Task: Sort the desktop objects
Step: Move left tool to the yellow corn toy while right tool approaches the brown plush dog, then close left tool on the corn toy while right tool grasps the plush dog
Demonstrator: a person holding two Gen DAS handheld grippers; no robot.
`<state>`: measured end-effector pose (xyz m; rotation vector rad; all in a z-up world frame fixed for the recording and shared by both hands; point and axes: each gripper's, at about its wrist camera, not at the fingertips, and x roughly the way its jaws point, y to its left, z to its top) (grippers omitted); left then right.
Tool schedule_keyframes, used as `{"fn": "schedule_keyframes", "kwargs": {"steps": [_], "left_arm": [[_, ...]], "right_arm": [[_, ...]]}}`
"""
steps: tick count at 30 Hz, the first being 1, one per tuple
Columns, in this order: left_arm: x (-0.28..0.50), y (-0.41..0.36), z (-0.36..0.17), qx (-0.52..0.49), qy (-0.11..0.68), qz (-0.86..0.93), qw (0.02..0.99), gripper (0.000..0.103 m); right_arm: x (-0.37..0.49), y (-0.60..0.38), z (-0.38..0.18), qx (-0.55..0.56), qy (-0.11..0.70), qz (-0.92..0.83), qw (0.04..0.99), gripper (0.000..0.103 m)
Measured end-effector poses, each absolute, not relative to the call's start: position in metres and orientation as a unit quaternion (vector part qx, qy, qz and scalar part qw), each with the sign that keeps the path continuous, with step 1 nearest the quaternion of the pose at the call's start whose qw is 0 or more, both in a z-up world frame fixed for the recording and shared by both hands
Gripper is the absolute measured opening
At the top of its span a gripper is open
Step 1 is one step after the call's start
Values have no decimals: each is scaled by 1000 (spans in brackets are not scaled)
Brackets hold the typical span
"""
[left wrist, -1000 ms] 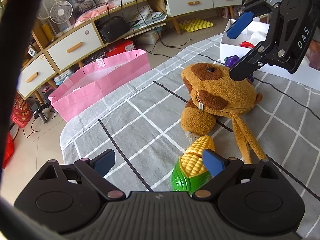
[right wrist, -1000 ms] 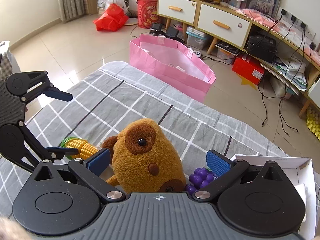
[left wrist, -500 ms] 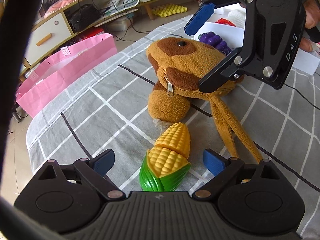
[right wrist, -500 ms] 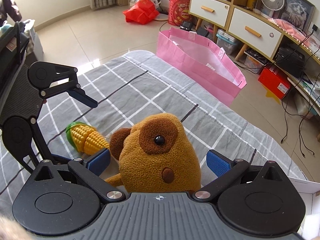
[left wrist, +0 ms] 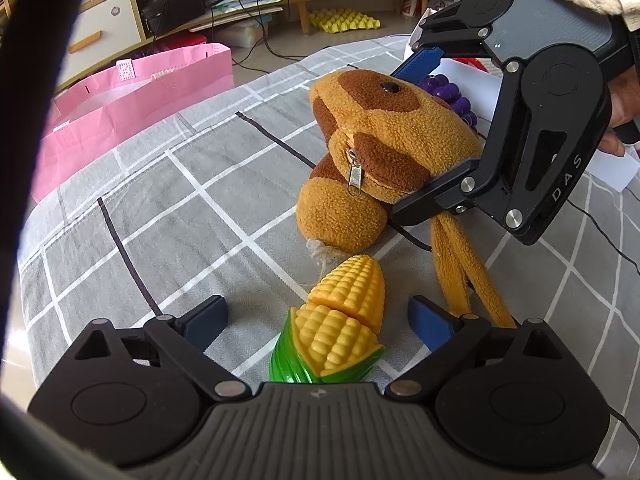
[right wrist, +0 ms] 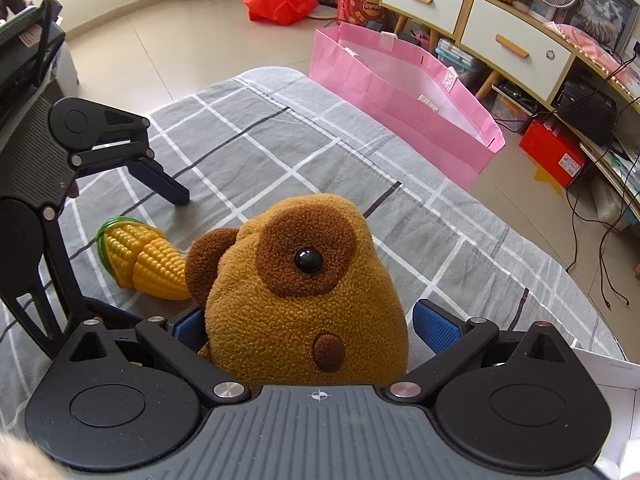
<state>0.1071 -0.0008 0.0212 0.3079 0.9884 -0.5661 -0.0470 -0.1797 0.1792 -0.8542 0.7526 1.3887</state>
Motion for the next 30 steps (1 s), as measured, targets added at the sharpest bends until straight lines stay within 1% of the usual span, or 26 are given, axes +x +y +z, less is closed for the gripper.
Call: {"fn": "schedule_keyframes", "kwargs": {"steps": [1,3,4,7,9,12,13,21,27,30], "left_arm": [[106,-1,23,146,465,-268,831,88],[102,-1,25,146,463,-269,832,79],[101,-1,26,146,463,-270,832,77],[100,-2,27,146,463,-272,831,67],[100,-1,29,144,464,-272,831,57],[101,1,29,139,466,-271,831,47],[101,2,30,134,468,-270,831,45],[102,4,30,122,477,-261,831,42],[99,9,32,115,486,-249,830,41],[97,12,33,110,490,-246,829,41]], "right_arm": [[-47,-179,179,-371,329,605,623,102],[-47,-179,179,-373,330,602,624,102],[-47,-179,179,-372,329,601,626,102],[-46,-178,179,-370,333,598,628,102],[-48,-177,179,-372,333,596,628,101],[-48,-177,179,-371,341,599,623,98],[-48,-177,179,-371,342,599,622,97],[-49,-180,183,-366,346,603,619,82],[-47,-182,187,-356,350,607,619,78],[-46,-185,194,-342,352,613,619,77]]}}
